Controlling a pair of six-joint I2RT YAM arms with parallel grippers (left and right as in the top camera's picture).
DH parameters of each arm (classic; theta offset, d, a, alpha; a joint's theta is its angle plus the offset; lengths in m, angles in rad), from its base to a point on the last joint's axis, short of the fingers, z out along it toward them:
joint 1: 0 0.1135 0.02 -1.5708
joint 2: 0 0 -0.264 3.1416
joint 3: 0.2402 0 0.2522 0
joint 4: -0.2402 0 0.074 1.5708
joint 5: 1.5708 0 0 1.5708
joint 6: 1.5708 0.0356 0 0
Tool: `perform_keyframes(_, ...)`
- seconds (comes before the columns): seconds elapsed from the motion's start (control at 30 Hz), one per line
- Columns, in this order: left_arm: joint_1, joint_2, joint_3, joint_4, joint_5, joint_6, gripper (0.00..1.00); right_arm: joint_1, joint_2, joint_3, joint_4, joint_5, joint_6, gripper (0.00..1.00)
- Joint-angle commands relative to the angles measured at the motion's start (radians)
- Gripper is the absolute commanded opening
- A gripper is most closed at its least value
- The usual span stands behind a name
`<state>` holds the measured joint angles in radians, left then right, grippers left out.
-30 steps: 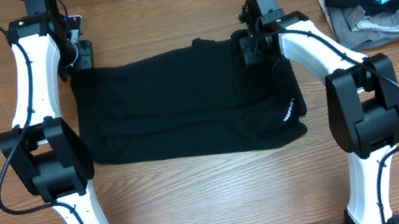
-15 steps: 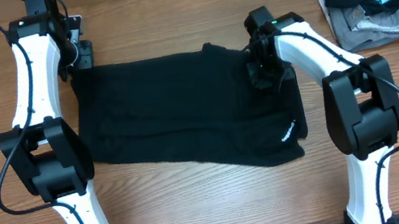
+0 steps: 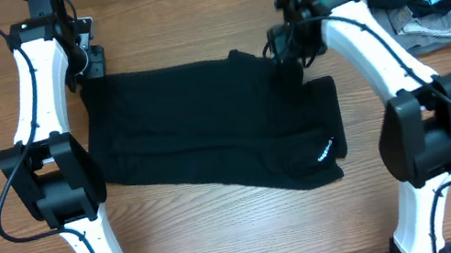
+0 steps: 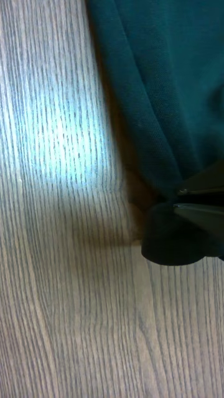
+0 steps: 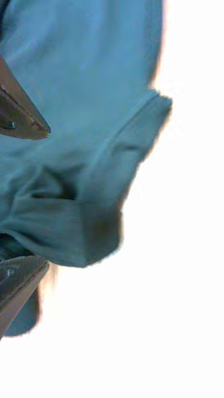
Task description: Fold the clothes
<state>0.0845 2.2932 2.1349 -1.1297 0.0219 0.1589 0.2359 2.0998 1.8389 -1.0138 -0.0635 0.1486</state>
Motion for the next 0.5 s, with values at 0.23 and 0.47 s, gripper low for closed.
perform_keyframes(0.23,0.001,-0.002,0.026,0.005,-0.003,-0.014,0.04,-0.023,0.098,0.013,0.057,-0.07,0.011,0.64)
perform_keyframes(0.47,0.002,-0.002,0.026,0.005,-0.007,-0.013,0.04,-0.025,0.187,0.013,0.095,-0.069,0.017,0.6)
